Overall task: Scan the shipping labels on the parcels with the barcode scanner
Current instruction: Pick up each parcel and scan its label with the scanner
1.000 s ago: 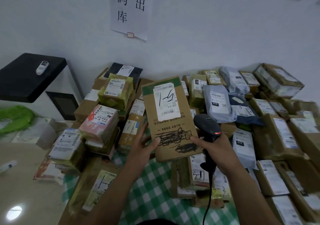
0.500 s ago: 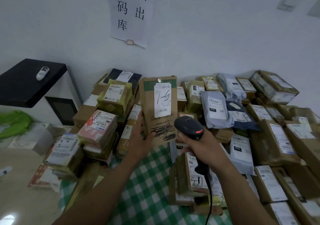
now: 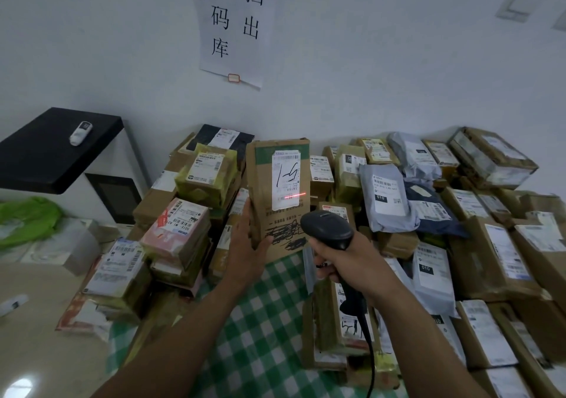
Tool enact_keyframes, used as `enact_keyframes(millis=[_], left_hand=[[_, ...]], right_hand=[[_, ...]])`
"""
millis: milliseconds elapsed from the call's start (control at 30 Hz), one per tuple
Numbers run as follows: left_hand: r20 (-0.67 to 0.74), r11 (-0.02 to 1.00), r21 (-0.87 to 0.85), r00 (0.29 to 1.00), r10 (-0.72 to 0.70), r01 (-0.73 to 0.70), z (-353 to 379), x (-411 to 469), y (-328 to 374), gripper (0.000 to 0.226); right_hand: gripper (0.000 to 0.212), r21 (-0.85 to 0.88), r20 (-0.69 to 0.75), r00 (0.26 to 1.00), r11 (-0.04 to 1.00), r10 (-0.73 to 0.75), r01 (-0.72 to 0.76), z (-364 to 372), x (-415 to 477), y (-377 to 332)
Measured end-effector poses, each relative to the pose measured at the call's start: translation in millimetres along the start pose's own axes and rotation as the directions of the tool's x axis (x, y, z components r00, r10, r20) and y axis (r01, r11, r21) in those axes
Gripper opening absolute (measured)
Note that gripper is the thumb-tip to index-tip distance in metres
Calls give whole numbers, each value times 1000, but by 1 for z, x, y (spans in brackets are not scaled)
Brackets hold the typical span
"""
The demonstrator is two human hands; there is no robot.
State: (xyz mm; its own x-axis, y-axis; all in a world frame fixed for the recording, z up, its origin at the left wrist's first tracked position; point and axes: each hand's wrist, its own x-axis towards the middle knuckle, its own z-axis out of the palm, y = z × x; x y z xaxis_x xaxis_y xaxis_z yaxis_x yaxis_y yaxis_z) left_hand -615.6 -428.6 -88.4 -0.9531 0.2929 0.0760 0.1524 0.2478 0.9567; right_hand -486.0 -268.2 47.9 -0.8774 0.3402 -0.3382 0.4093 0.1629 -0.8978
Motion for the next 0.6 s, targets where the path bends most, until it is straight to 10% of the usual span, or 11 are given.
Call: enact_keyframes(millis=[600], left_hand=[[-137,989,92,985,-102,115,-13,101,23,74]], right_hand=[[27,42,-17,998,998,53,-52,-34,87,-9]])
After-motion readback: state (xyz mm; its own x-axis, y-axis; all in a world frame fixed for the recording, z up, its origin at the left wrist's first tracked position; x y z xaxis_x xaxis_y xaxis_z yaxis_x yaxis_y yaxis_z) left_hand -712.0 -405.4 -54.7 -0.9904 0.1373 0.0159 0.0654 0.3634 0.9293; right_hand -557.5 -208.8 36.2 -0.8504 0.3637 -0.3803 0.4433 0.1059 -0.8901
